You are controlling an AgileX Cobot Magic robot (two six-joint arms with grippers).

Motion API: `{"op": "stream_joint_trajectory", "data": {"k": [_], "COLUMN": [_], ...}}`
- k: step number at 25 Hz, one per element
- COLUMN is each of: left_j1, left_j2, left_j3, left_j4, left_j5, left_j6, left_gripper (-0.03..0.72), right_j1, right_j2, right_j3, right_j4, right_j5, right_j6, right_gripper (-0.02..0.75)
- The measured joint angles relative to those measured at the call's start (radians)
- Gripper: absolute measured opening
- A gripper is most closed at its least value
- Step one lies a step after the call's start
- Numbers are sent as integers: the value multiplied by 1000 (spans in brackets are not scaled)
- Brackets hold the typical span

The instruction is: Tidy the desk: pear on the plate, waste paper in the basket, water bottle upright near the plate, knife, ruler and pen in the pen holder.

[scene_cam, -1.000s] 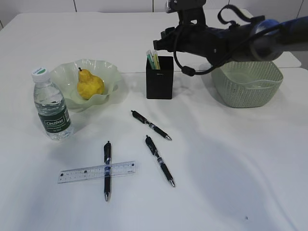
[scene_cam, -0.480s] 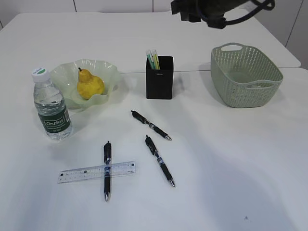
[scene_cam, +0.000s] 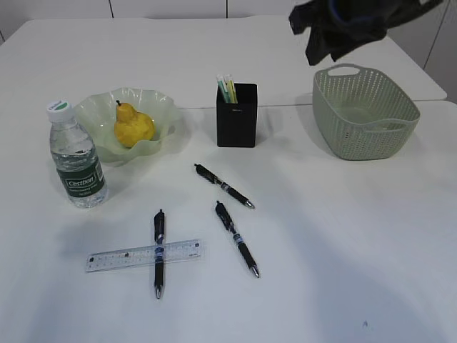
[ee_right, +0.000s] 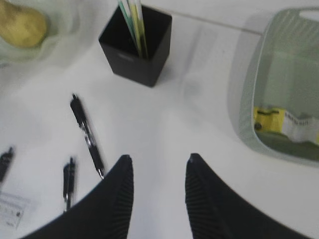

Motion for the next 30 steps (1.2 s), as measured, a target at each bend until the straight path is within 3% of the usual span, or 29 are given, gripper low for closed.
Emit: {"op": "stream_joint_trajectory", "data": {"k": [5,14,20,30], "left_j1": [0,0,0,-6], "left_j2": [0,21,118,391], "left_j3": [0,-16,-149,-412], "left_j4": [-69,-73,-78,-103], "left_j5": [98,205,255,336], "left_j6": [0,34,61,234], "left_gripper": [401,401,402,405], "right_j1": [0,0,0,0], "right_j2": [0,0,0,0], "right_j3": [0,-60,-60,-60], "right_j4": [-29,-12,-11,-11], "right_j5": [31,50,257,278], "right_j6": [0,0,0,0], "right_gripper": [293,293,293,292]}}
